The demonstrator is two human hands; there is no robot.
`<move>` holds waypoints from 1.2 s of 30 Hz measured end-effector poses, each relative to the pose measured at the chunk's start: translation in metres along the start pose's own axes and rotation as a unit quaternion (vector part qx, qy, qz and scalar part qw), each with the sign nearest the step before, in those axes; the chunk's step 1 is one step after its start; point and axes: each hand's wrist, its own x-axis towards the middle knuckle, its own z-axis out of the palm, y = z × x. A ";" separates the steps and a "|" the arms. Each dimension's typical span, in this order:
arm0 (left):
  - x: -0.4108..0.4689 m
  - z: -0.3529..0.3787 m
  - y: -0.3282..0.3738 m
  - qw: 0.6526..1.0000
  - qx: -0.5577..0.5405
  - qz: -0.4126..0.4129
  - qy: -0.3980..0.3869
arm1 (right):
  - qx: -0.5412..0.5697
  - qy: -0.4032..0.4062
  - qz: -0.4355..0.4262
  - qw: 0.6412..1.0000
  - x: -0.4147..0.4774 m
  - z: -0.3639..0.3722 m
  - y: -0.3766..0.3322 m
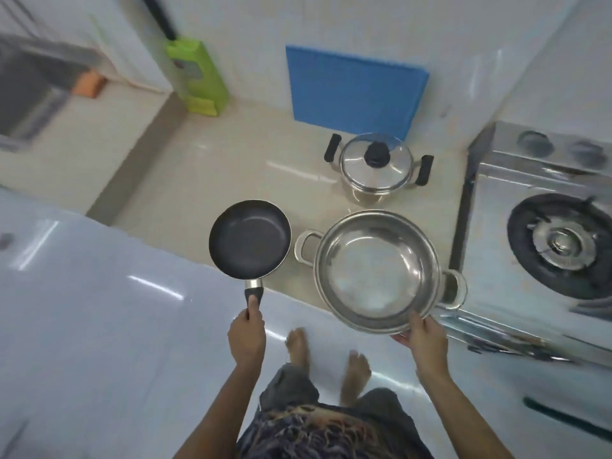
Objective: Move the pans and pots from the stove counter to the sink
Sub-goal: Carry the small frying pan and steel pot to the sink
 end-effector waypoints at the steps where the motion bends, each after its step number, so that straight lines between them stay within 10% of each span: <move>1: 0.003 -0.011 -0.002 1.000 -0.009 -0.005 0.018 | -0.022 -0.014 -0.018 0.999 0.000 0.009 -0.008; 14: 0.080 -0.202 -0.041 0.971 -0.096 -0.074 0.208 | -0.083 -0.206 -0.163 0.961 -0.040 0.232 -0.153; 36: 0.366 -0.545 -0.143 0.933 -0.184 -0.111 0.288 | 0.021 -0.337 -0.155 0.929 -0.235 0.727 -0.295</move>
